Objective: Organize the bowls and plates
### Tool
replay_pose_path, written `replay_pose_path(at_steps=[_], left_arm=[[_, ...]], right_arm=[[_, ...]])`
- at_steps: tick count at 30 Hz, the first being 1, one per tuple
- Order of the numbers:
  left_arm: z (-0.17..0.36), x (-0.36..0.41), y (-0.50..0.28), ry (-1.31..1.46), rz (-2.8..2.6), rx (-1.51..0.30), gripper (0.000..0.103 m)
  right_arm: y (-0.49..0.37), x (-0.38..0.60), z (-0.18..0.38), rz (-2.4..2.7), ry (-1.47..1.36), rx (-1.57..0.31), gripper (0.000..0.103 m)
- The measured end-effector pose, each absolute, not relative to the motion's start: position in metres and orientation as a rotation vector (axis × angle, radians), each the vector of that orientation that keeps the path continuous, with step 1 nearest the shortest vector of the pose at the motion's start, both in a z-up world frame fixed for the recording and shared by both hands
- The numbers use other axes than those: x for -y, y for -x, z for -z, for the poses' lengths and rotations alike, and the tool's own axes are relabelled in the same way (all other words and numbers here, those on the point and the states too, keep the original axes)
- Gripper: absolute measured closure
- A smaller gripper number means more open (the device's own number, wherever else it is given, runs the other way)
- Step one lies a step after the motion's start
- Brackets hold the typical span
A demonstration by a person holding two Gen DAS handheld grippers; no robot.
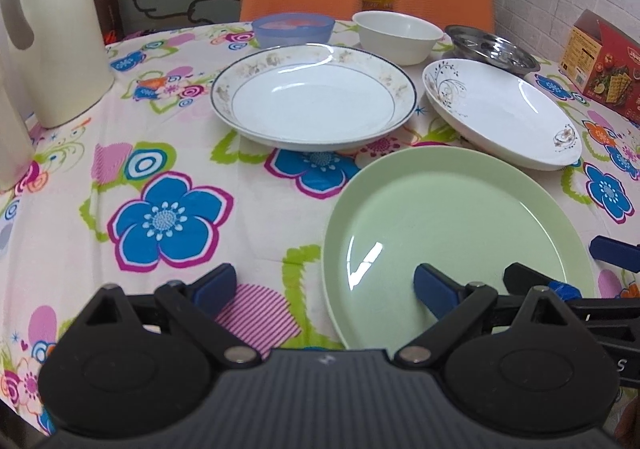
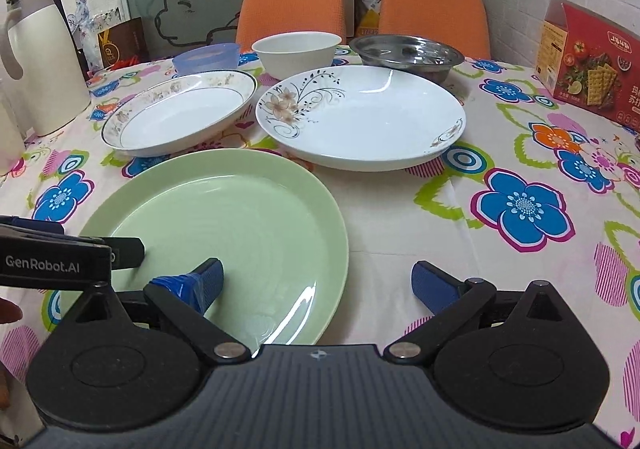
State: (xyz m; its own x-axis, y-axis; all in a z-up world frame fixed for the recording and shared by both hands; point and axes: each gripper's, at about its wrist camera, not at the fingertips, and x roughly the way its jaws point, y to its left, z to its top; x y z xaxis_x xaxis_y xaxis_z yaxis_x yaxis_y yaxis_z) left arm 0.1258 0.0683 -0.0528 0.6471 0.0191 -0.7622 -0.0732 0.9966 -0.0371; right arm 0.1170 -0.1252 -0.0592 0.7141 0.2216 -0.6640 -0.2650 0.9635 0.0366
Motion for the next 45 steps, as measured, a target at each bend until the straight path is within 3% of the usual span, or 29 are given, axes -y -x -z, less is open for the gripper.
replay_pose_path(at_steps=[11,12,15,16,17,19,29,35,45], left_arm=[[0.055,-0.068,-0.12,0.058,-0.044,-0.831,0.009],[0.054,-0.067,-0.119,0.061,-0.041,-0.826,0.014],[0.047,-0.06,-0.113,0.083,0.016,-0.806,0.066],[0.046,-0.057,-0.112,0.082,0.0,-0.808,0.065],[0.046,-0.056,-0.112,0.087,-0.013,-0.806,0.065],[0.046,-0.058,-0.11,0.108,-0.021,-0.81,0.071],[0.02,-0.11,-0.089,0.143,-0.138,-0.789,0.071],[0.03,-0.151,-0.078,0.173,-0.204,-0.816,0.071],[0.044,-0.142,-0.086,0.149,-0.175,-0.805,0.069]], right_arm=[[-0.106,0.126,0.066,-0.312,0.076,-0.629,0.017],[-0.104,0.126,0.066,-0.32,0.075,-0.624,0.017],[-0.096,0.123,0.067,-0.358,0.082,-0.603,0.026],[-0.093,0.121,0.066,-0.375,0.082,-0.596,0.038],[-0.09,0.119,0.065,-0.379,0.079,-0.595,0.044],[-0.087,0.118,0.064,-0.37,0.083,-0.594,0.046],[-0.076,0.084,0.042,-0.438,0.076,-0.538,0.049],[-0.072,0.036,0.048,-0.548,0.114,-0.56,0.049],[-0.084,0.032,0.059,-0.497,0.113,-0.626,0.047]])
